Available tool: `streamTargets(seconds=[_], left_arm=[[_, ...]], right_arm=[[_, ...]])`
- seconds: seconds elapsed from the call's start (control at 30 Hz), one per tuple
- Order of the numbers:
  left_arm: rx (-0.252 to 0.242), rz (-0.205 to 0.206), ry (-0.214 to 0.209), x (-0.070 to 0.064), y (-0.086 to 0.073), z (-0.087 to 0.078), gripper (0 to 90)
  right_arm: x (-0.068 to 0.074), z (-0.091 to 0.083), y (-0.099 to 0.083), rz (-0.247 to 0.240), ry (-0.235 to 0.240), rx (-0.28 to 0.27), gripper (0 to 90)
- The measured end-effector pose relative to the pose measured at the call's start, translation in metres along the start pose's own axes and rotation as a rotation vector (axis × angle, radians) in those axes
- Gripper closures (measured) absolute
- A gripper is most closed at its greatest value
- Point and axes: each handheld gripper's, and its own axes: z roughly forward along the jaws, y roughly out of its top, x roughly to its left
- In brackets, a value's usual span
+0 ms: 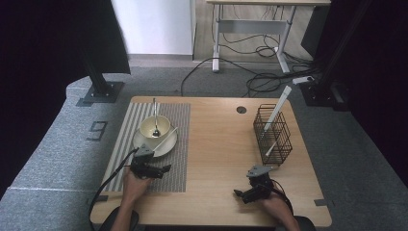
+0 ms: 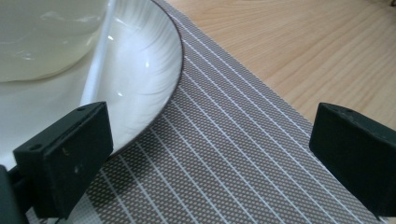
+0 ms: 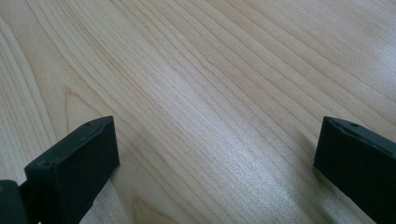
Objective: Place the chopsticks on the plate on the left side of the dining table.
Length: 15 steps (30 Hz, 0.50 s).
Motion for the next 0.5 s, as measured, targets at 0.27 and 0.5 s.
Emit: streamTargets(seconds=[0.27,0.5], left_arm=[[0.016,-0.008,0.037,0.009,0.000,0.005,0.0],[0.015,0.000,0.064,0.016,0.000,0.006,0.0]], right_arm=[[0.000,0.000,0.000,0.001,0.000,0.001,0.0],[0.000,0.000,0.001,0.000,0.001,0.003,0.0]])
